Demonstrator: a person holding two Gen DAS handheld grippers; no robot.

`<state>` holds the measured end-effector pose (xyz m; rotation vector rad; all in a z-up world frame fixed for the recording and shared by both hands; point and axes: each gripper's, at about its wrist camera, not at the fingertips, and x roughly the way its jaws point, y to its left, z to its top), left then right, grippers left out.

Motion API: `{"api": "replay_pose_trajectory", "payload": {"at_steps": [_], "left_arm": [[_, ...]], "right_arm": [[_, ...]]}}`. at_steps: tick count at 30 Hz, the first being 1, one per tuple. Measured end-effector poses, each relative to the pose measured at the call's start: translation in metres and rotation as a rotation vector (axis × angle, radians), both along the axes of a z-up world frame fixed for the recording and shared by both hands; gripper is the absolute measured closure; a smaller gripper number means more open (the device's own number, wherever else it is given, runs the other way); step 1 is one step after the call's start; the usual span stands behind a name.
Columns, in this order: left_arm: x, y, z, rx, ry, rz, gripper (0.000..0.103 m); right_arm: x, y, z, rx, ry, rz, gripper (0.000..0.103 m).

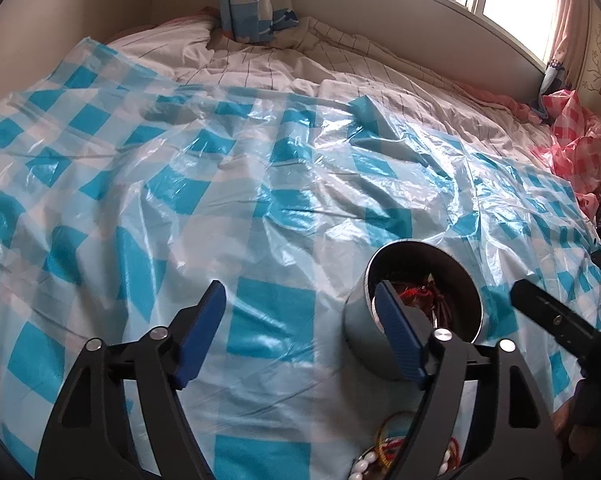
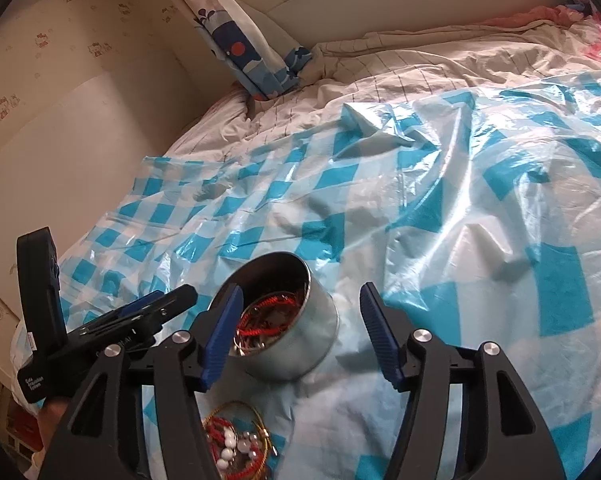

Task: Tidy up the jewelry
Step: 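Move both open grippers back toward the jewelry dish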

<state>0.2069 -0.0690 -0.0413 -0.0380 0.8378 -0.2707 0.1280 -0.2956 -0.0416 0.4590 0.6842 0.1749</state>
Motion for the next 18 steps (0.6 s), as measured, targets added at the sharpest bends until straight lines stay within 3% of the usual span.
{"api": "replay_pose_trajectory", "payload": {"at_steps": [5,18], "left_arm": [[-0.007,0.012,-0.002,-0.026,0.030,-0.003,0.023],[-0.055,0.015,-0.010,0.025,0.046,-0.055,0.021]], "right_arm": [[-0.014,-0.002,0.001,0.006,0.014,-0.024,0.040],[-0.055,0.008,-0.002,-0.082,0.062,-0.024,0.038]]}}
